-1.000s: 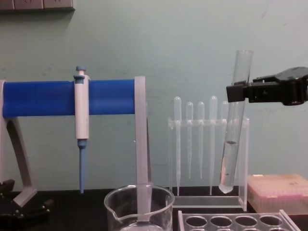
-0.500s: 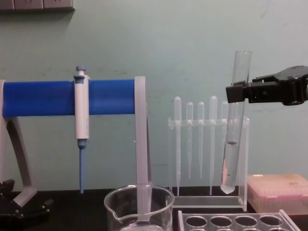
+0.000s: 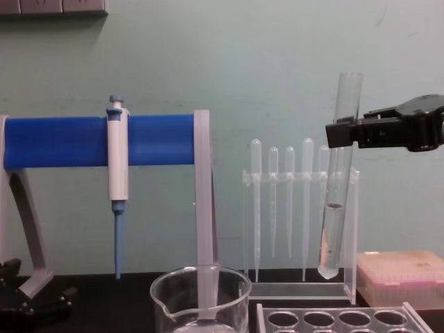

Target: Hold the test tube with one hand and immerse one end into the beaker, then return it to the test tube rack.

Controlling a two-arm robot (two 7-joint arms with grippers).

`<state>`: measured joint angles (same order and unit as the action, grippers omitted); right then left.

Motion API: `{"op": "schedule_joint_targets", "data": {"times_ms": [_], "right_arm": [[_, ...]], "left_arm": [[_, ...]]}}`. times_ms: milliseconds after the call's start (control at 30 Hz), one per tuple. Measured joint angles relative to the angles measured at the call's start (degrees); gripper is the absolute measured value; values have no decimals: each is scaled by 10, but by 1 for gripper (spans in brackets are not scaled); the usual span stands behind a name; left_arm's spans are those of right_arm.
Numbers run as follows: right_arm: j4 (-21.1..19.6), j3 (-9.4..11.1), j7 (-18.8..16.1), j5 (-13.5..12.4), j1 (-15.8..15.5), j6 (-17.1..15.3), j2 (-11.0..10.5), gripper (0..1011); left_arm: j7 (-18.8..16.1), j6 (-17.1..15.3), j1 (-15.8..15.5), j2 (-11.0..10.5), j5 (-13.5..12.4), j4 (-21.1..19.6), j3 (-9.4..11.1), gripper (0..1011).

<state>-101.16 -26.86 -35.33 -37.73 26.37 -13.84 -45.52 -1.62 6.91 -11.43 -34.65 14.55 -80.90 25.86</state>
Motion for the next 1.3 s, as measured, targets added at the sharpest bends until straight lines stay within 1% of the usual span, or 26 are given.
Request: {"op": "schedule_joint_targets", "data": {"times_ms": [1300], "right_arm": [[0, 1, -1, 0, 0, 1, 0, 234]], "left_arm": [[0, 0, 0, 0, 0, 0, 0, 1000]]}}
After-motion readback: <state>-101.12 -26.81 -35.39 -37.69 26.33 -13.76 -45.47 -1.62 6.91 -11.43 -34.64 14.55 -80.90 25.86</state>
